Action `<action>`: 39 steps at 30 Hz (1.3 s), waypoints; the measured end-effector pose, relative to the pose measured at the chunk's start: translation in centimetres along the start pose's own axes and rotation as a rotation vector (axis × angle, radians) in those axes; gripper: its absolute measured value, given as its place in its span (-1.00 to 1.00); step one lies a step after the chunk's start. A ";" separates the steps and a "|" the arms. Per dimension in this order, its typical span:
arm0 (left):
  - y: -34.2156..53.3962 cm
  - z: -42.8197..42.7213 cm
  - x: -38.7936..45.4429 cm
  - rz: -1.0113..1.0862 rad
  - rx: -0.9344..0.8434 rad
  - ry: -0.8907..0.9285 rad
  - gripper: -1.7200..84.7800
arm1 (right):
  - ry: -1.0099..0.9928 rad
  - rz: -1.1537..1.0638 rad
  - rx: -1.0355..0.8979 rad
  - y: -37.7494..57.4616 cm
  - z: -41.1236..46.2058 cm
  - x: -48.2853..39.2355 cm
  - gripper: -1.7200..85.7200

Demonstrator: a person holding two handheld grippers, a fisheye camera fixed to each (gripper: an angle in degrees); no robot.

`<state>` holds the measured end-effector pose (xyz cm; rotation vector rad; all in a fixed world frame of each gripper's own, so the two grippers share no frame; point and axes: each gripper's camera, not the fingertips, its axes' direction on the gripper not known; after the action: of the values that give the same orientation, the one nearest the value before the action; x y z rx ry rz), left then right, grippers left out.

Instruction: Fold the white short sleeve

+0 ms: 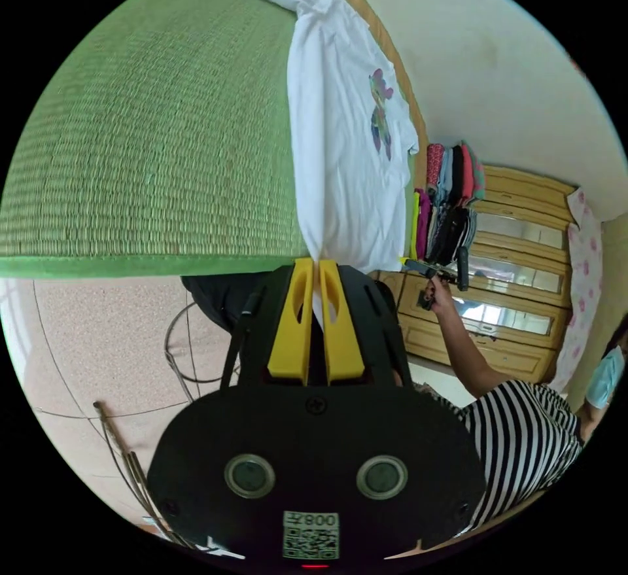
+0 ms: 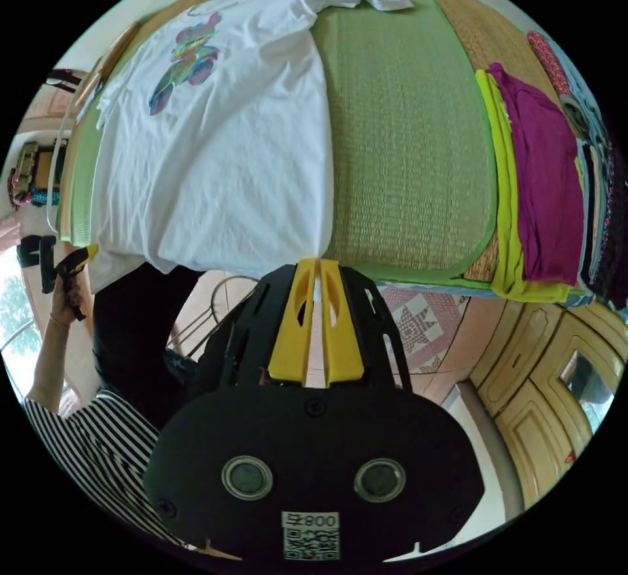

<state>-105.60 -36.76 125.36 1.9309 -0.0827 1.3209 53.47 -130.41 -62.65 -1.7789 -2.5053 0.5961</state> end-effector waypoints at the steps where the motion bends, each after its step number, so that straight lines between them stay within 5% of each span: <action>1: 0.0 -0.1 0.3 0.004 0.003 0.006 -0.91 | 0.000 -0.020 -0.023 0.6 0.1 -0.2 -0.92; 10: 1.7 -4.1 4.3 0.094 0.064 0.080 -0.93 | -0.170 -0.039 0.071 11.2 -4.9 2.7 -0.94; 17: 2.0 -1.9 3.3 -0.016 0.057 0.091 -0.91 | -0.383 0.085 -0.005 14.3 1.1 7.0 -0.93; 25: 1.2 -4.5 8.2 0.008 0.194 -0.081 -0.86 | -0.534 0.236 0.134 18.3 1.3 13.2 -0.91; 33: -14.5 7.9 27.5 0.467 -0.010 -0.048 -0.80 | -0.587 0.160 0.390 11.7 -2.0 13.5 -0.86; 39: -25.7 21.8 43.9 0.777 -0.126 -0.077 -0.79 | -0.379 0.084 0.480 1.7 -4.1 10.9 -0.81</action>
<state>-57.17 -16.96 143.33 1.9041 -1.0132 1.6601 52.03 -118.74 -61.66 -1.7080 -2.2080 1.5149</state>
